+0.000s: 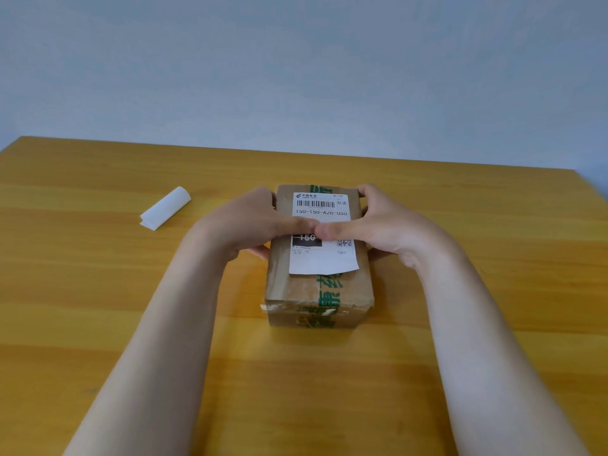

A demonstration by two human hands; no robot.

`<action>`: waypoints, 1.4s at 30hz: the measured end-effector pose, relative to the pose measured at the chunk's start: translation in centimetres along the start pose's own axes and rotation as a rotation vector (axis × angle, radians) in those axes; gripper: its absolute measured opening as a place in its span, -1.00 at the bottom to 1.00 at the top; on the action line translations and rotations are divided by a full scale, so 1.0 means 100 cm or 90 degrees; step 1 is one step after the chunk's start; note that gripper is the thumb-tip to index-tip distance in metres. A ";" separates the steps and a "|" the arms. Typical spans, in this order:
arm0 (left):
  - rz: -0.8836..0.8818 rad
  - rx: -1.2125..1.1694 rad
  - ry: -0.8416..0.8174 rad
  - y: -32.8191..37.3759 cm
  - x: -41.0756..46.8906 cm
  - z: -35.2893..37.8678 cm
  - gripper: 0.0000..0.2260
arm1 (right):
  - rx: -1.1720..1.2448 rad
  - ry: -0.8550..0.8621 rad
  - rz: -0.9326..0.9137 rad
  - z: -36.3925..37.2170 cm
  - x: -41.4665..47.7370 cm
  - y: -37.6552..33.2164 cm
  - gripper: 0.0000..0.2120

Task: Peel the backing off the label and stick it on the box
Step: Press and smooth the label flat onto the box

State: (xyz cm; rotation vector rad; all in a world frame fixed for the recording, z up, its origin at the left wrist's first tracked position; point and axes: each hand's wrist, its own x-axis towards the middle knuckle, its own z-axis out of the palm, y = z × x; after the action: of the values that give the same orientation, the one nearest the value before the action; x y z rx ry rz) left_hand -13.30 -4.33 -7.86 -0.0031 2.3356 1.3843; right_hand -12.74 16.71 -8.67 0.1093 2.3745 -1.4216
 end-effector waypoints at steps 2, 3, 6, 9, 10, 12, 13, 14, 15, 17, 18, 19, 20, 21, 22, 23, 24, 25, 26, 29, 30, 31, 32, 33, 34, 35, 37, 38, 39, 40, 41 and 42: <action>0.000 0.006 0.016 0.003 -0.001 0.004 -0.82 | 0.005 0.011 0.000 0.001 0.001 0.000 -0.14; -0.004 0.015 0.029 0.005 -0.001 0.006 -0.83 | 0.008 0.018 0.000 0.002 0.002 0.000 -0.17; -0.026 0.043 0.087 0.011 -0.002 0.013 -0.75 | 0.021 0.048 0.005 0.005 0.005 0.000 -0.23; -0.035 0.084 0.135 0.012 -0.001 0.017 -0.67 | 0.023 0.077 0.001 0.006 0.008 0.003 -0.27; -0.036 0.097 0.144 0.012 -0.001 0.018 -0.66 | 0.020 0.084 -0.002 0.007 0.009 0.003 -0.29; -0.039 0.131 0.158 0.013 0.000 0.019 -0.63 | 0.016 0.099 -0.005 0.007 0.010 0.003 -0.36; -0.042 0.142 0.163 0.013 0.000 0.020 -0.62 | 0.017 0.109 -0.005 0.007 0.012 0.004 -0.39; -0.048 0.143 0.165 0.013 0.000 0.020 -0.61 | 0.016 0.120 -0.007 0.007 0.013 0.004 -0.42; -0.056 0.138 0.165 0.014 0.000 0.020 -0.60 | 0.008 0.131 -0.012 0.007 0.016 0.004 -0.45; -0.064 0.134 0.170 0.013 0.002 0.021 -0.58 | -0.010 0.147 -0.018 0.008 0.019 0.004 -0.49; -0.069 0.138 0.179 0.012 0.003 0.021 -0.55 | -0.017 0.150 -0.020 0.008 0.019 0.004 -0.49; -0.076 0.145 0.192 0.010 0.005 0.021 -0.51 | -0.024 0.153 -0.021 0.009 0.020 0.004 -0.49; -0.080 0.152 0.206 0.009 0.007 0.021 -0.48 | -0.030 0.155 -0.024 0.009 0.021 0.004 -0.49; -0.083 0.154 0.215 0.007 0.009 0.021 -0.46 | -0.034 0.159 -0.026 0.009 0.021 0.004 -0.49; -0.082 0.151 0.221 0.005 0.010 0.021 -0.48 | -0.037 0.163 -0.026 0.009 0.020 0.004 -0.49; -0.078 0.142 0.224 0.003 0.011 0.020 -0.50 | -0.039 0.167 -0.026 0.010 0.020 0.004 -0.48; -0.071 0.131 0.227 0.002 0.012 0.020 -0.53 | -0.042 0.170 -0.029 0.010 0.019 0.003 -0.47; -0.063 0.121 0.231 0.000 0.013 0.019 -0.55 | -0.045 0.173 -0.033 0.011 0.019 0.004 -0.49; -0.055 0.114 0.232 0.000 0.014 0.019 -0.56 | -0.048 0.177 -0.037 0.011 0.019 0.004 -0.52; -0.037 0.102 0.236 -0.002 0.015 0.018 -0.59 | -0.061 0.183 -0.049 0.009 0.020 0.004 -0.56; -0.031 0.104 0.238 -0.002 0.015 0.018 -0.60 | -0.069 0.183 -0.051 0.009 0.020 0.004 -0.58; -0.026 0.108 0.238 -0.003 0.015 0.018 -0.61 | -0.078 0.182 -0.053 0.009 0.020 0.004 -0.60; -0.023 0.110 0.238 -0.003 0.015 0.018 -0.61 | -0.086 0.177 -0.054 0.009 0.020 0.003 -0.62; -0.023 0.111 0.235 -0.003 0.015 0.018 -0.62 | -0.094 0.173 -0.054 0.009 0.019 0.002 -0.61; -0.026 0.110 0.230 -0.003 0.014 0.018 -0.62 | -0.101 0.171 -0.052 0.009 0.018 0.002 -0.59; -0.030 0.106 0.222 -0.002 0.014 0.018 -0.63 | -0.104 0.167 -0.048 0.010 0.018 0.001 -0.58; -0.037 0.096 0.205 -0.002 0.012 0.018 -0.63 | -0.089 0.143 -0.031 0.010 0.016 0.001 -0.56; -0.039 0.087 0.195 -0.002 0.011 0.017 -0.63 | -0.077 0.128 -0.023 0.009 0.014 0.000 -0.55; -0.041 0.075 0.184 -0.001 0.009 0.016 -0.61 | -0.066 0.116 -0.018 0.008 0.013 0.000 -0.53; -0.042 0.061 0.173 -0.001 0.008 0.014 -0.58 | -0.059 0.106 -0.017 0.007 0.012 0.000 -0.52; -0.042 0.046 0.160 0.000 0.007 0.013 -0.57 | -0.052 0.097 -0.016 0.006 0.011 0.000 -0.50; -0.041 0.033 0.144 0.000 0.006 0.011 -0.58 | -0.046 0.090 -0.016 0.005 0.010 0.000 -0.49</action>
State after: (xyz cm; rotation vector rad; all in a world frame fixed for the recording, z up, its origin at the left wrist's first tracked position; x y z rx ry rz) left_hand -13.44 -3.26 -8.49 -0.2279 2.5297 1.3536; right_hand -13.53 16.17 -9.24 0.1661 2.5470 -1.3789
